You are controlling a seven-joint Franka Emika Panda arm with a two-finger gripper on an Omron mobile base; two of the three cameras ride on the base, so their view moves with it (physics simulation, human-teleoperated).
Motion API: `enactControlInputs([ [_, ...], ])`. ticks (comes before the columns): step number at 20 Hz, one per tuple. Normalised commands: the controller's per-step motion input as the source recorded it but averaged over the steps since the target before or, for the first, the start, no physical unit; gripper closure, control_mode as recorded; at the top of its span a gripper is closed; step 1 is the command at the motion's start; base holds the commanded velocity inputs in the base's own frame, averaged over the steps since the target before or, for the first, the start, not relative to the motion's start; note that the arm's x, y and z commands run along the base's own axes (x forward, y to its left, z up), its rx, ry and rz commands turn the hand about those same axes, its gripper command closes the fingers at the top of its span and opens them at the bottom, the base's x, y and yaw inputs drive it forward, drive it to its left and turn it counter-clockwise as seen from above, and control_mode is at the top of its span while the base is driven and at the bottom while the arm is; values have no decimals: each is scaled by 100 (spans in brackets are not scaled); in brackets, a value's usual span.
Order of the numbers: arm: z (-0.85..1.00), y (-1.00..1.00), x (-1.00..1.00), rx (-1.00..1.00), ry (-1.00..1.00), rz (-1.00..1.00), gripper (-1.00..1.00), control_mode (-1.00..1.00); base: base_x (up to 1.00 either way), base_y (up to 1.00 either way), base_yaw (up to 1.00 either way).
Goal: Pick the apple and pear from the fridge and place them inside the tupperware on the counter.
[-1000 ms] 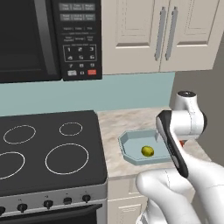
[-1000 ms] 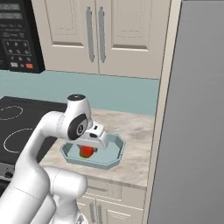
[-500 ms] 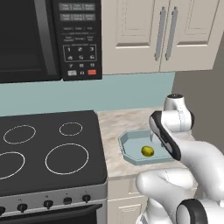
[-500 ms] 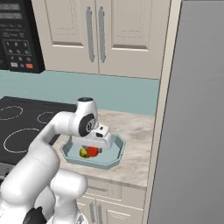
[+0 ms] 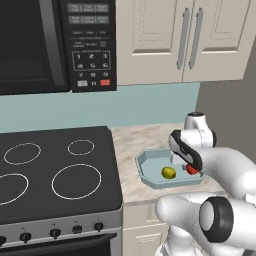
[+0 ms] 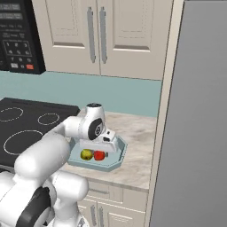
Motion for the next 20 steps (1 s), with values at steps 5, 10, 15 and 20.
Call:
enactControlInputs([
  [5, -42, -7, 3, 0, 0, 0, 100, -100, 0, 0, 0],
  [10, -28, 0, 0, -4, -7, 0, -100, -100, 0, 0, 0],
  [15, -5, 0, 0, 0, -16, 0, -100, -100, 0, 0, 0],
  [20, 0, 0, -9, 0, -27, 0, -100, -100, 0, 0, 0],
])
